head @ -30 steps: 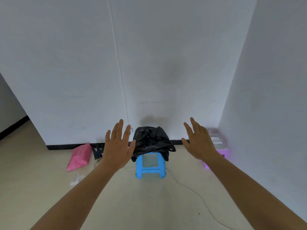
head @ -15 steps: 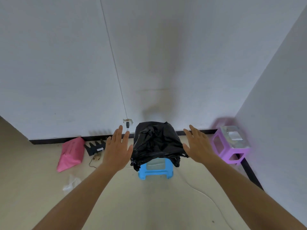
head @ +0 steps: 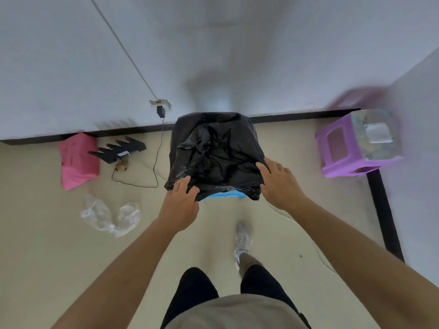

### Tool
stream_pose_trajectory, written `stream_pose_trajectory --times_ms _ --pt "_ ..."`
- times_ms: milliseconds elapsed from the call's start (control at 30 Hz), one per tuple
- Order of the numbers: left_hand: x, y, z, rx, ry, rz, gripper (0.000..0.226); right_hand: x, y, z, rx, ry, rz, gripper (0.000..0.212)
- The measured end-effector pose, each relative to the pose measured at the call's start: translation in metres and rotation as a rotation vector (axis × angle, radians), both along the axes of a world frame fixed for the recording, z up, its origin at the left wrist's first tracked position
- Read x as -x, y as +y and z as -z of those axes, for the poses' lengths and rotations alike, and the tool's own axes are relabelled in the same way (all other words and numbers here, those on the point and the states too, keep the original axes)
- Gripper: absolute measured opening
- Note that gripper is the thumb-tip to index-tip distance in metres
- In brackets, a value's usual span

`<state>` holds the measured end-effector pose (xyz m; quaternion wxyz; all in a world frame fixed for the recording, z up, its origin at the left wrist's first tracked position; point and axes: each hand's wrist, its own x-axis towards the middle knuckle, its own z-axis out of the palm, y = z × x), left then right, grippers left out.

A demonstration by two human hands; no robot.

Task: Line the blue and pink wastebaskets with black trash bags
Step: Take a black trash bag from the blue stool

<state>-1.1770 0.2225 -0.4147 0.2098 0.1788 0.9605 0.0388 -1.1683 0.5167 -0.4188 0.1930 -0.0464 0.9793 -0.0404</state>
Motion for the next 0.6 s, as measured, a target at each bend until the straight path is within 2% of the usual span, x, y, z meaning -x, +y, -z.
stream_pose_trajectory --times_ms 167,333,400,467,600 --pt "0.019 0.025 0.098 0.052 -0.15 0.015 0.044 0.018 -0.013 0.09 0.01 -0.091 -0.029 0.066" --pt "0.041 0.028 0.175 0.253 -0.246 0.138 0.051 0.02 -0.022 0.161 -0.108 -0.017 -0.08 0.076" --pt "0.049 0.025 0.184 0.273 -0.237 0.145 0.053 0.026 -0.02 0.175 -0.134 -0.019 -0.074 0.069" --pt "0.055 0.021 0.176 0.157 -0.165 0.08 0.047 0.034 -0.017 0.177 -0.128 -0.04 -0.059 0.052" --pt "0.078 0.013 0.125 -0.027 0.07 -0.022 0.028 0.056 -0.023 0.138 0.006 0.064 0.213 0.039"
